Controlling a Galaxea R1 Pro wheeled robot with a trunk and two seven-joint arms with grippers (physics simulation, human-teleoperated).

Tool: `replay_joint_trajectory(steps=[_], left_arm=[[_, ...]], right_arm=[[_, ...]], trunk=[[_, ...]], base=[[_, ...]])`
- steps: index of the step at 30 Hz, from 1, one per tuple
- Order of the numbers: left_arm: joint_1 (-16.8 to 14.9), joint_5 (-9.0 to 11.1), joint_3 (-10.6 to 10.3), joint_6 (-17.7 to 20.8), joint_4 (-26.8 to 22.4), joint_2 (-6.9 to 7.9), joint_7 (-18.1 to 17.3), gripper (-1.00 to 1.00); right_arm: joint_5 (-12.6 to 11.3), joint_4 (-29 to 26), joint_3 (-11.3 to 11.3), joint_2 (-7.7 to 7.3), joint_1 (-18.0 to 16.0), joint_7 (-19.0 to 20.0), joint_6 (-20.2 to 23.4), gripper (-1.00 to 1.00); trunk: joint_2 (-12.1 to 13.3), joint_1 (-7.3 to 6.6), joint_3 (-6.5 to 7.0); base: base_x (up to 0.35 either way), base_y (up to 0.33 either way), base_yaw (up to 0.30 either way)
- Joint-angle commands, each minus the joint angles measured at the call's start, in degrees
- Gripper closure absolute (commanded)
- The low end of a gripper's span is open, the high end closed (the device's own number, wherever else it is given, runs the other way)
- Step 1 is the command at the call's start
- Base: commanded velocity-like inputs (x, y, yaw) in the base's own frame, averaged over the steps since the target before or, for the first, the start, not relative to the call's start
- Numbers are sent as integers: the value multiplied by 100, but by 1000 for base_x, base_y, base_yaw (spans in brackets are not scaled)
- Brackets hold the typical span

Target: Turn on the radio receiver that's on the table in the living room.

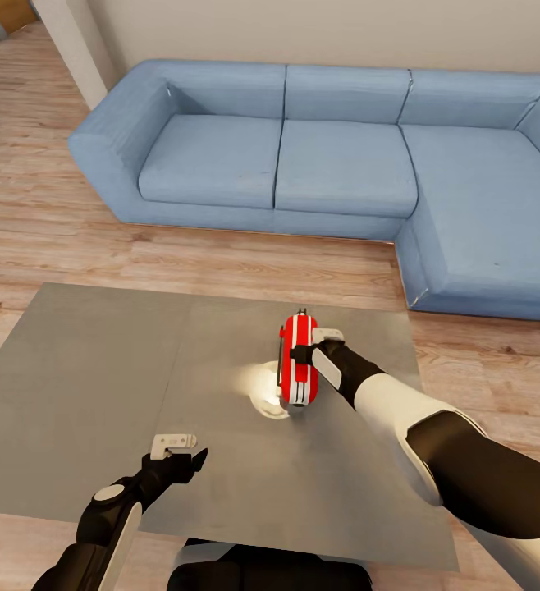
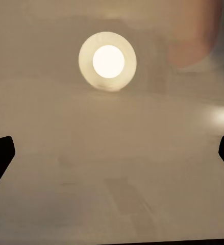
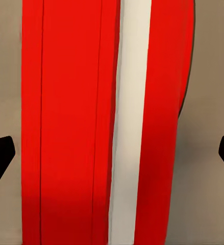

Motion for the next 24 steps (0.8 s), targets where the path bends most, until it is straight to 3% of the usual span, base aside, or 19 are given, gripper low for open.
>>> replay_joint_trajectory(steps=[1,24], left_arm=[[0,0,0,0,0,0,0,-100],[0,0,0,0,0,0,0,-100]], right_arm=[[0,0,0,0,0,4,1,-100],[0,9,0,0,89,165,-5,-100]], trunk=[[0,0,0],[0,0,0]], base=[[0,0,0],[0,0,0]])
